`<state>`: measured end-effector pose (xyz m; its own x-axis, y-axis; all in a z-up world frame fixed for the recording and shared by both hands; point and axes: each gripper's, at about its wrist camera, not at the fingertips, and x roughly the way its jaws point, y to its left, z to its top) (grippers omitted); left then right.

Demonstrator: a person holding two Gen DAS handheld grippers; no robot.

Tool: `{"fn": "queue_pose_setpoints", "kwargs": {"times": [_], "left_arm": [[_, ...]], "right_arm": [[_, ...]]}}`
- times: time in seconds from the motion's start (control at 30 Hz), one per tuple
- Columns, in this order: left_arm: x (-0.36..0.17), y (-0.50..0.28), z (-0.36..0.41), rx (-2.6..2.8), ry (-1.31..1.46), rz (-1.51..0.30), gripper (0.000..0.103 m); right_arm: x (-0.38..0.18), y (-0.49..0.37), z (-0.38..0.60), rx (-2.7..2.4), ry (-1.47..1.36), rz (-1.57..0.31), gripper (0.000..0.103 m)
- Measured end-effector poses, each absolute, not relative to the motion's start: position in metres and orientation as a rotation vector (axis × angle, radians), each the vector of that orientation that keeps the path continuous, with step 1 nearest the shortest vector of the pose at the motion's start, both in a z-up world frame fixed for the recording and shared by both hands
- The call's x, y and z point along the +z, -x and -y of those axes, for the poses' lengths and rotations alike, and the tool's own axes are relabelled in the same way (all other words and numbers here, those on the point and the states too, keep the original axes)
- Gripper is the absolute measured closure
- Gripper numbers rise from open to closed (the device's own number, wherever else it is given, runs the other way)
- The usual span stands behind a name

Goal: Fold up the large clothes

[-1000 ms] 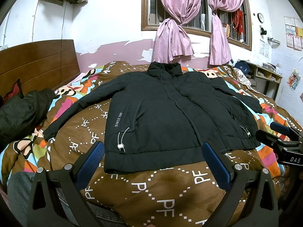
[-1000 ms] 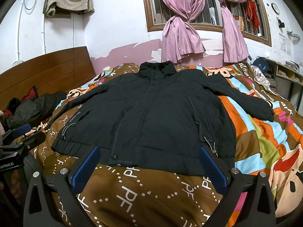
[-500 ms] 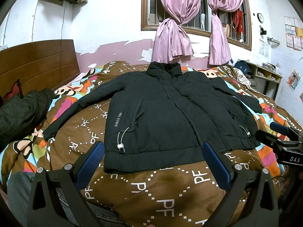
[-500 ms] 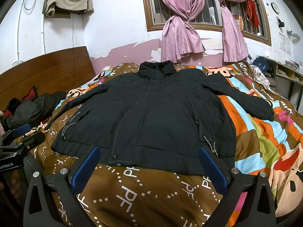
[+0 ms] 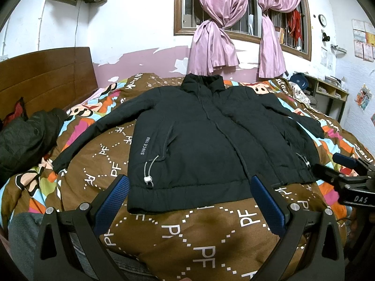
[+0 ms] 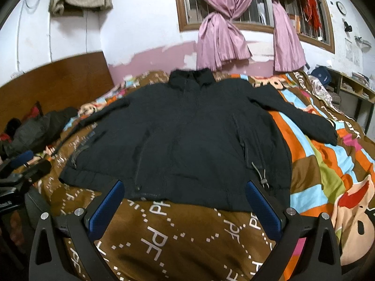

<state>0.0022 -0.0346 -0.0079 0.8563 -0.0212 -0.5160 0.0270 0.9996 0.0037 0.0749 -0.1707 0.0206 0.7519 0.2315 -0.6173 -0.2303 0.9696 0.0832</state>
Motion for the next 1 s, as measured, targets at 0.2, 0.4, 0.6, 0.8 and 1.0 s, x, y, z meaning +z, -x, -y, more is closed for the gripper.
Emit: {"fn": "queue_pose_setpoints", "kwargs": {"times": [0.2, 0.4, 0.6, 0.8, 1.0], "left_arm": [[0.001, -0.008, 0.037, -0.042, 0.03, -0.547, 0.002], [0.032, -0.019, 0.025, -0.023, 0.015, -0.496, 0.002], [0.072, -0.035, 0.014, -0.006, 0.021, -0.45, 0.002], [0.111, -0.058, 0.006, 0.007, -0.008, -0.399, 0.002], [0.148, -0.084, 0.009, 0.027, -0.062, -0.378, 0.002]], "right_arm": [[0.038, -0.072, 0.167, 0.146, 0.044, -0.719, 0.0], [0.078, -0.076, 0.166, 0.118, 0.089, -0.655, 0.0], [0.134, -0.092, 0.164, 0.135, 0.163, -0.561, 0.0], [0.189, -0.119, 0.155, 0.185, 0.256, -0.449, 0.0], [0.233, -0.165, 0.149, 0.361, 0.285, -0.514, 0.0]]}}
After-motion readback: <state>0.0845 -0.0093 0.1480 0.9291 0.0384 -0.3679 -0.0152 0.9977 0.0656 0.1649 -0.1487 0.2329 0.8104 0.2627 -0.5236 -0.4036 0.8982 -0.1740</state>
